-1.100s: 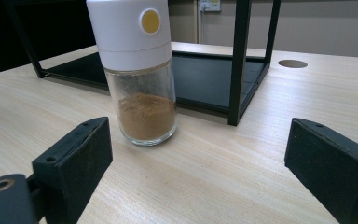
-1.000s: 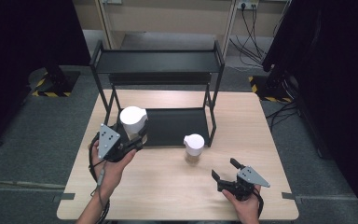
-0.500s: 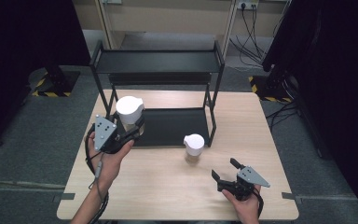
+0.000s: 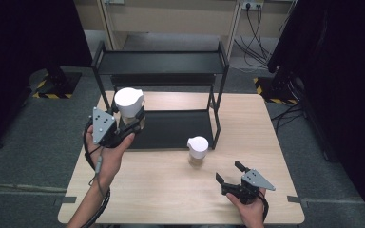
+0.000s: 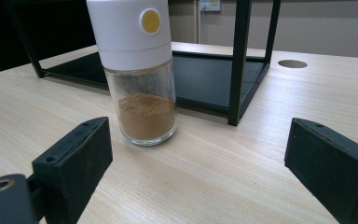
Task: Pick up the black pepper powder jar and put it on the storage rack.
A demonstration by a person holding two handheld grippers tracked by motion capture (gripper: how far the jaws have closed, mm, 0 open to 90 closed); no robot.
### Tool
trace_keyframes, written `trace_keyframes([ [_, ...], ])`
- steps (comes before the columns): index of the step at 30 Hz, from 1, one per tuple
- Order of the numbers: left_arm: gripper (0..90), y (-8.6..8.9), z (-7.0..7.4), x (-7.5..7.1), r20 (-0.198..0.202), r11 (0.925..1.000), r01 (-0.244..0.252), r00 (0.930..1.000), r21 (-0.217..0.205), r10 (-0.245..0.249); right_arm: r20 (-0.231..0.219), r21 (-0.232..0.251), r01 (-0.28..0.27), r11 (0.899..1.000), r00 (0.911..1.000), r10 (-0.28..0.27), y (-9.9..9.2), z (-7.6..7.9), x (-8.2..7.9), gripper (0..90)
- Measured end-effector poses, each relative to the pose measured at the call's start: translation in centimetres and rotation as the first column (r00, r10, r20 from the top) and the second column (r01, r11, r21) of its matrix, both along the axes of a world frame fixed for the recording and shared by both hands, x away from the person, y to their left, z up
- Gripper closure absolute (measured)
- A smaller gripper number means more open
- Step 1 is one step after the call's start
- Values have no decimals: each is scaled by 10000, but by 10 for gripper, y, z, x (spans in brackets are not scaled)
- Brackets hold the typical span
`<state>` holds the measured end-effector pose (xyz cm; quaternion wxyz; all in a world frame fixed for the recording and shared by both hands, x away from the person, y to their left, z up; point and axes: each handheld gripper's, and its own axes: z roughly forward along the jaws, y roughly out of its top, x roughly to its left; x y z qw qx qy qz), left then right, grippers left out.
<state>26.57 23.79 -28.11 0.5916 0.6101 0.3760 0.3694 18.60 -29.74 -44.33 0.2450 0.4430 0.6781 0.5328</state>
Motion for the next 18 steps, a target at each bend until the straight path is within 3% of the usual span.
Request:
trace_keyframes([
  [18,304,-3,18,14,132,9989,-427,9990,-182,429,-13,-2,1,10000,10000,-1,0,0,0,77],
])
